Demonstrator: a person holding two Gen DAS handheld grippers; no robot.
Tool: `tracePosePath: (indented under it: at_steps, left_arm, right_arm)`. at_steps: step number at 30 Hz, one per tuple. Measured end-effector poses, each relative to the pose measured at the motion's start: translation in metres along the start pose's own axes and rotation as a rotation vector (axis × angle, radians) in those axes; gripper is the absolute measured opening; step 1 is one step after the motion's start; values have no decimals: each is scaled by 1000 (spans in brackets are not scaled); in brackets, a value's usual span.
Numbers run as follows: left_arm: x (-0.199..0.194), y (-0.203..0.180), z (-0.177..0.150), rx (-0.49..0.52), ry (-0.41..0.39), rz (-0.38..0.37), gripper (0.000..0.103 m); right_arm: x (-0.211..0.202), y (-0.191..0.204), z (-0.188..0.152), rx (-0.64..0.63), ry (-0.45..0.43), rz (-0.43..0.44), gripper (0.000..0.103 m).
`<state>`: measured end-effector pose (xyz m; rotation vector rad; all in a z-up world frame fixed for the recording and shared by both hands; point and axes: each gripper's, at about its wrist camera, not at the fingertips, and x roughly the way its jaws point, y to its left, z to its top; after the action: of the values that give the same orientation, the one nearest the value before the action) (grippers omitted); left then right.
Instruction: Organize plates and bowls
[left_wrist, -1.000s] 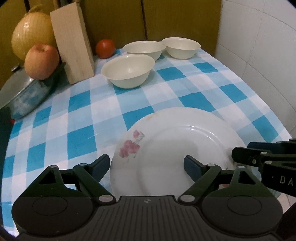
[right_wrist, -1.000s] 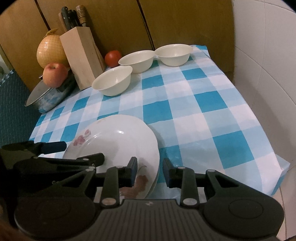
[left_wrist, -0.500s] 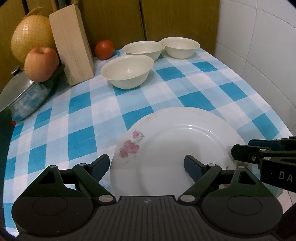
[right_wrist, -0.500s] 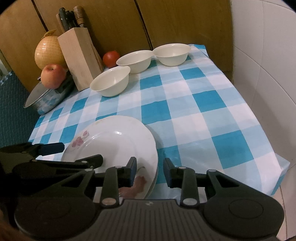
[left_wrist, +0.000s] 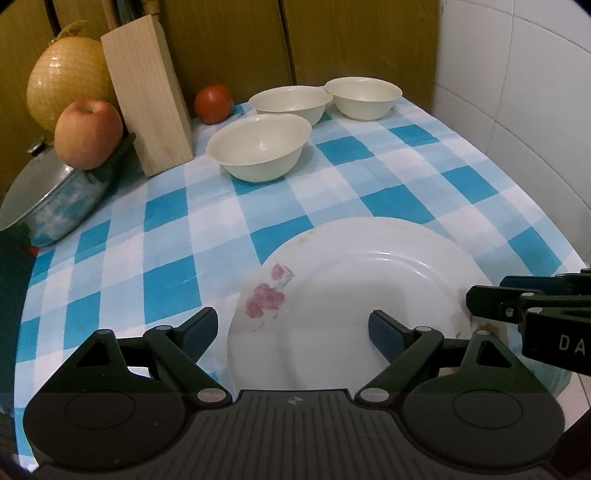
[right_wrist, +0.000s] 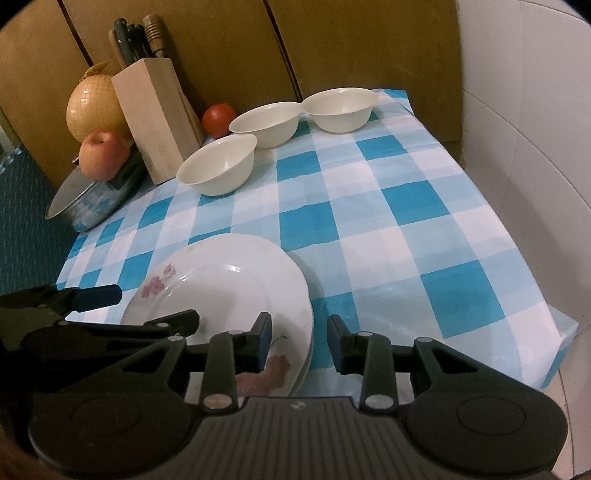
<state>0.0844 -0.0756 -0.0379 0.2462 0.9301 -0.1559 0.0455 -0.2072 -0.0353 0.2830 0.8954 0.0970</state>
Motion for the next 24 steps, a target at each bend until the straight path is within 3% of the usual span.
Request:
tracePosePath:
  at_steps: [14, 24]
  left_arm:
    - [-2, 4, 5, -1, -17, 19, 93]
    - [8, 41, 43, -120, -38, 60, 95]
  right_arm:
    - [-2, 3, 10, -16, -34, -6, 34]
    - [15, 20, 70, -66, -97, -8, 34]
